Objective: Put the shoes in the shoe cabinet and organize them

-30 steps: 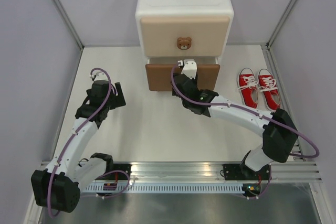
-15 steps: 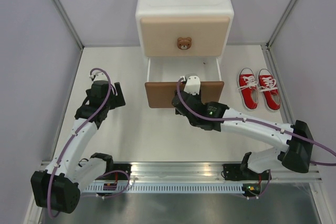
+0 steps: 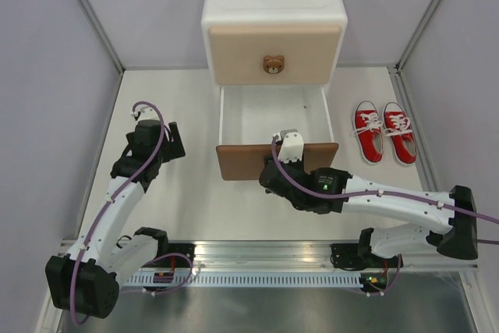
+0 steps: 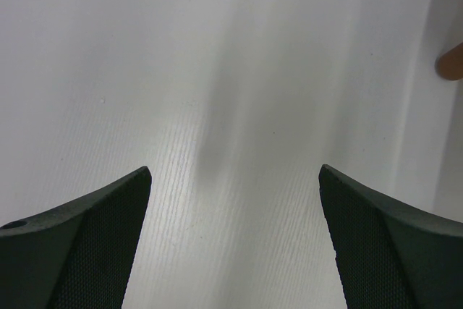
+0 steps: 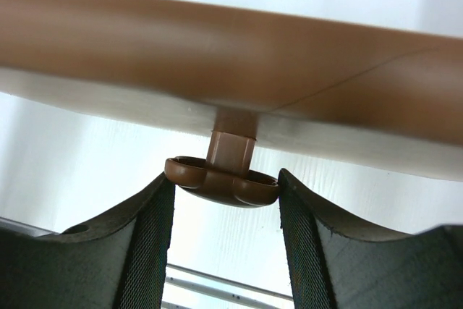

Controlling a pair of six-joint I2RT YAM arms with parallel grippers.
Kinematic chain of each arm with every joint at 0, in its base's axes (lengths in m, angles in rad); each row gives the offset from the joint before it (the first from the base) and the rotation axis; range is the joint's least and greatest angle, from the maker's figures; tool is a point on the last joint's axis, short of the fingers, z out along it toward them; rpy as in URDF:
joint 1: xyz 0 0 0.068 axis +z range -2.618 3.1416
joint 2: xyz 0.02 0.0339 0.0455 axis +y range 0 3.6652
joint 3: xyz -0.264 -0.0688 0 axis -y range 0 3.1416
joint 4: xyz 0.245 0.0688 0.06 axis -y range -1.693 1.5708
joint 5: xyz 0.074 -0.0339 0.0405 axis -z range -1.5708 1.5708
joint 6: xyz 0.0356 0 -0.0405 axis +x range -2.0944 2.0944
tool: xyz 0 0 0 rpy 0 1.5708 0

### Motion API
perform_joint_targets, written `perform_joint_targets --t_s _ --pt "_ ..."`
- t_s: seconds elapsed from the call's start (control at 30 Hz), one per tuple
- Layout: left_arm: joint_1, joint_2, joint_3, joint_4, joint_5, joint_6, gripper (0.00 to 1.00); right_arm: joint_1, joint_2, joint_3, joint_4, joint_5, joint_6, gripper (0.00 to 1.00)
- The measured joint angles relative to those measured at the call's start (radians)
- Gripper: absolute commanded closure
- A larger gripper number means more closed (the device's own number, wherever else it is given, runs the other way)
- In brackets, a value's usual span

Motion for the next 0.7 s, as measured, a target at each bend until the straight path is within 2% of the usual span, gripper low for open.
perform_joint_targets --t_s 0.4,0.5,0.53,0.7 --pt "0.0 0.0 0.0 0.0 -0.001 0.0 0.01 0.117 -0.029 -0.01 -0.11 0.014 0.118 0.55" --pt "0.0 0.0 0.0 0.0 -0.002 0.0 0.01 0.138 -0.031 -0.011 -0.127 0.011 0.138 0.52" --pt "0.0 0.0 0.0 0.0 -0.002 0.0 0.01 0.143 -0.032 -0.013 -0.133 0.008 0.143 0.47" --pt "0.0 -0.003 0.0 0.0 -0.003 0.0 0.01 0.164 -0.038 -0.015 -0.158 0.009 0.168 0.38"
